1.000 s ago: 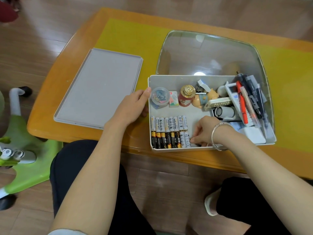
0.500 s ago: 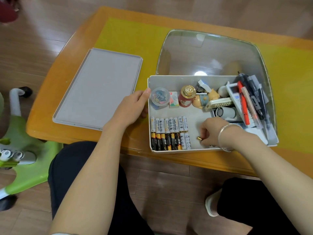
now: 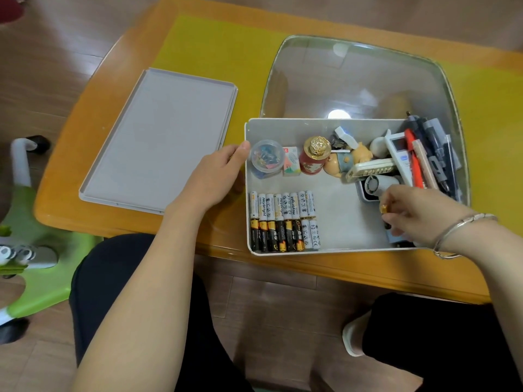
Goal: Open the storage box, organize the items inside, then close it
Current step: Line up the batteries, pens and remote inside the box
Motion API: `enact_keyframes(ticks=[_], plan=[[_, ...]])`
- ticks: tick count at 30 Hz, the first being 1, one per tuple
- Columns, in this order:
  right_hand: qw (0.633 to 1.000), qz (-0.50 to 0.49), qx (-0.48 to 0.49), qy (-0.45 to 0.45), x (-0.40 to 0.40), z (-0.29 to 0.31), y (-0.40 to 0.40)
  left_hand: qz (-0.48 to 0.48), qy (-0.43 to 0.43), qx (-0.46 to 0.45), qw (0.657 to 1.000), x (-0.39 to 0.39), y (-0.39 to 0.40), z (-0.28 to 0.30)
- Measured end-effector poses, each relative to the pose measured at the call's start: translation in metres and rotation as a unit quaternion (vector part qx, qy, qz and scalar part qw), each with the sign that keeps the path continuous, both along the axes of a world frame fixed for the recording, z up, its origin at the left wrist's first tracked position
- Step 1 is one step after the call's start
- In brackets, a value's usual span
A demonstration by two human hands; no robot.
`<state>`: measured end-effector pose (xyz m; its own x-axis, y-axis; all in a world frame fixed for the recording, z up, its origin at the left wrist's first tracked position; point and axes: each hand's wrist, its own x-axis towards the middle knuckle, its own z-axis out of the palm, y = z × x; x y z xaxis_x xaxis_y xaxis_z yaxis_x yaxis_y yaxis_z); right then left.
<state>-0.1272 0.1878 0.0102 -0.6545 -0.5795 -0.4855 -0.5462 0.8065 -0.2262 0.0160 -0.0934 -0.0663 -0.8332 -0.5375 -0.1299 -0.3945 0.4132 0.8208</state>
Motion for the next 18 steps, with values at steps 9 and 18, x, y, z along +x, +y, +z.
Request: enact_keyframes(ticks=[9,18], plan=[[0.995,0.012,0.064,-0.078,0.005,-0.012,-0.018,0.004,0.002,0.014,1.000,0.001,0.001,0.004],[0.986,-0.098,-0.088,-0.098,0.022,-0.038,-0.064,0.008,0.000,0.021,1.000,0.002,0.002,0.006]])
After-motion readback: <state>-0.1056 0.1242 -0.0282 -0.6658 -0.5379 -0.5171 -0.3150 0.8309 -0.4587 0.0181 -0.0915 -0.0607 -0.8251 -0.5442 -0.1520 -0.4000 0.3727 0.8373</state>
